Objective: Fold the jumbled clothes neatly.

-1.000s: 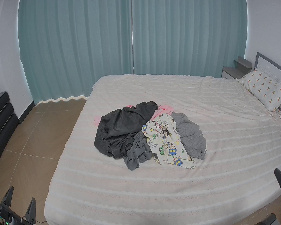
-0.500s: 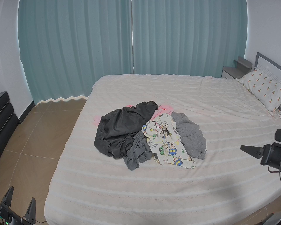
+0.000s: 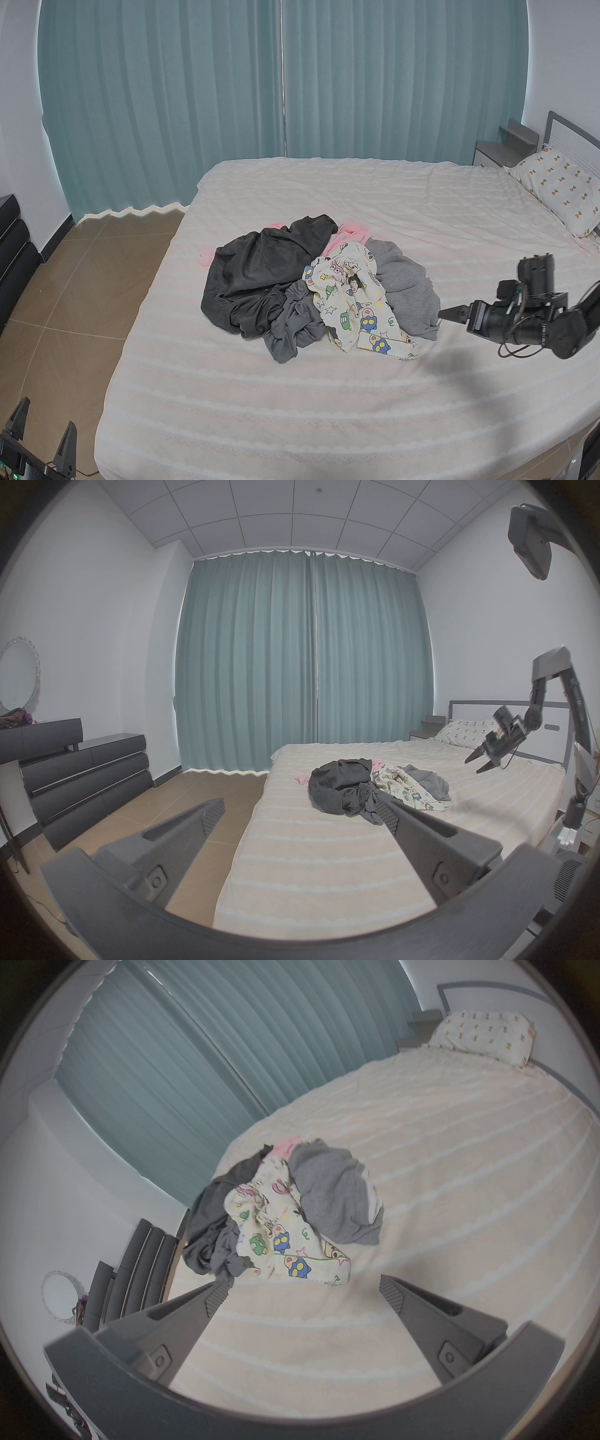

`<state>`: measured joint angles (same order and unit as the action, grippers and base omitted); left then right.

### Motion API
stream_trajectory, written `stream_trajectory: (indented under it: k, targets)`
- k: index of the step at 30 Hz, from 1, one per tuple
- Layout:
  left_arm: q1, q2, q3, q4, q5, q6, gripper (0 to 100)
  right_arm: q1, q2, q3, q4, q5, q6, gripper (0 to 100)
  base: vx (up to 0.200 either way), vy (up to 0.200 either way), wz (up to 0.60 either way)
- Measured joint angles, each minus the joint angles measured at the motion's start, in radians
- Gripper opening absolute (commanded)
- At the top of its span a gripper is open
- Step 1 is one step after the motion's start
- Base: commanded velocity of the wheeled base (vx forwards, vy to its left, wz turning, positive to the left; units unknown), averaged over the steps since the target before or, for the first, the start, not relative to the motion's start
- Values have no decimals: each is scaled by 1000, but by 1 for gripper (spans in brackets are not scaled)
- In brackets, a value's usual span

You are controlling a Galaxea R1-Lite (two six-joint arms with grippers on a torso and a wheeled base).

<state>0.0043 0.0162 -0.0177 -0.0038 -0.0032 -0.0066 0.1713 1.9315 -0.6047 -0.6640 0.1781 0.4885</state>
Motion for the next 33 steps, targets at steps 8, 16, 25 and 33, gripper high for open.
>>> stream_trajectory:
  k: [8, 16, 25, 33]
  targets:
    - [0, 0, 0, 0, 0, -1, 100, 81, 280, -172, -81, -97, 51, 100, 0, 0, 0]
    - [0, 0, 0, 0, 0, -1, 100, 128, 418, -299, -45, -164, 54, 100, 0, 0, 0]
    - [0, 0, 0, 0, 1, -1, 100, 136, 518, -402, 13, -204, 54, 100, 0, 0, 0]
    - [0, 0, 0, 0, 1, -1, 100, 144, 583, -463, 11, -212, 46, 100, 0, 0, 0]
